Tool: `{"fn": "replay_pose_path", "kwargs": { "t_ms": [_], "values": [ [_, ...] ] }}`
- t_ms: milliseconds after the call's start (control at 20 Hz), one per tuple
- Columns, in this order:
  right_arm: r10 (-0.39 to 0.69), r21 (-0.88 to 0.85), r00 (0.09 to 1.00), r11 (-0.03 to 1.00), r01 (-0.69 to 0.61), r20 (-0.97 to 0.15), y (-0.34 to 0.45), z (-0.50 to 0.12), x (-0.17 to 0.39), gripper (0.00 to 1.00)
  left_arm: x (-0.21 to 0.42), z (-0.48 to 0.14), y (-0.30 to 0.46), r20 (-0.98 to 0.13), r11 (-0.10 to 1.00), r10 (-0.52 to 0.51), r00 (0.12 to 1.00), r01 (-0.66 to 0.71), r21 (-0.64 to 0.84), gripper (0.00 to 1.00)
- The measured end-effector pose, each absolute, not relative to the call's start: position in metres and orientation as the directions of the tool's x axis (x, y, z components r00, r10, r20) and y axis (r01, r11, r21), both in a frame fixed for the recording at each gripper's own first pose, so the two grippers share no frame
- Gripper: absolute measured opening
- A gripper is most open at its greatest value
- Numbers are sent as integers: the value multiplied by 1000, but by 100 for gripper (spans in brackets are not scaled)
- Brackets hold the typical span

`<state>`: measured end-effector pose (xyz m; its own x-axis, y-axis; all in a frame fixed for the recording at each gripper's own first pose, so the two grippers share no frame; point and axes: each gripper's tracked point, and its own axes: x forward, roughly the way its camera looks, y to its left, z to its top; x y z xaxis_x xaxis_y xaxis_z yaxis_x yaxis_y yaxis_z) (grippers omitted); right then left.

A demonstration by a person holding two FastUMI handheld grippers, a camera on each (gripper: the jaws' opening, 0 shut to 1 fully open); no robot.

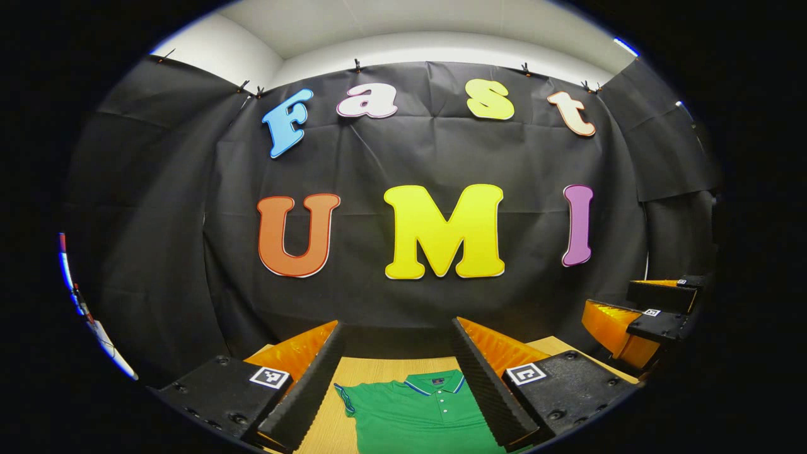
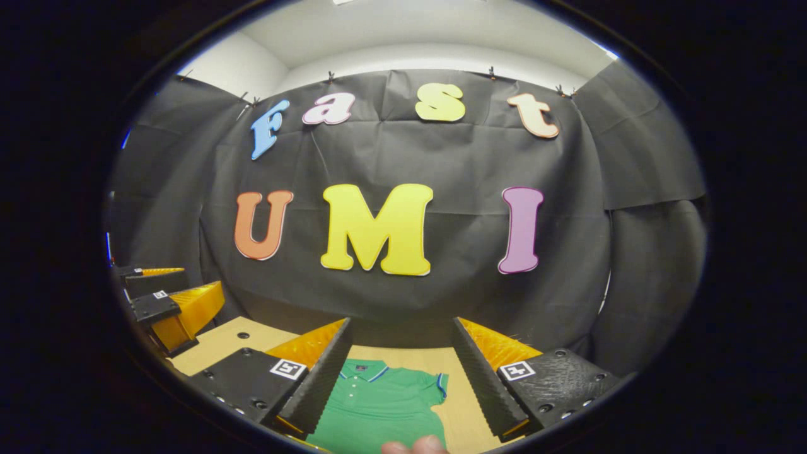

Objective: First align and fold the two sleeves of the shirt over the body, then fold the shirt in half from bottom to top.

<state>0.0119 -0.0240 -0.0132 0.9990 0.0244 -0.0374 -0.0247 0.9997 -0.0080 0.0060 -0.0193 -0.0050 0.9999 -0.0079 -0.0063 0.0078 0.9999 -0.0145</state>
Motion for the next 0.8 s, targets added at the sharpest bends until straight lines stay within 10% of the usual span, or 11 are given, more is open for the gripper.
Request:
{"fn": "replay_pose_path", "kwargs": {
  "t_ms": [800],
  "values": [
    [13,-73,870,996,-56,-493,-107,-244,169,97,28,-19,-26,-51,1000,22,998,-22,3,100]
  ]
}}
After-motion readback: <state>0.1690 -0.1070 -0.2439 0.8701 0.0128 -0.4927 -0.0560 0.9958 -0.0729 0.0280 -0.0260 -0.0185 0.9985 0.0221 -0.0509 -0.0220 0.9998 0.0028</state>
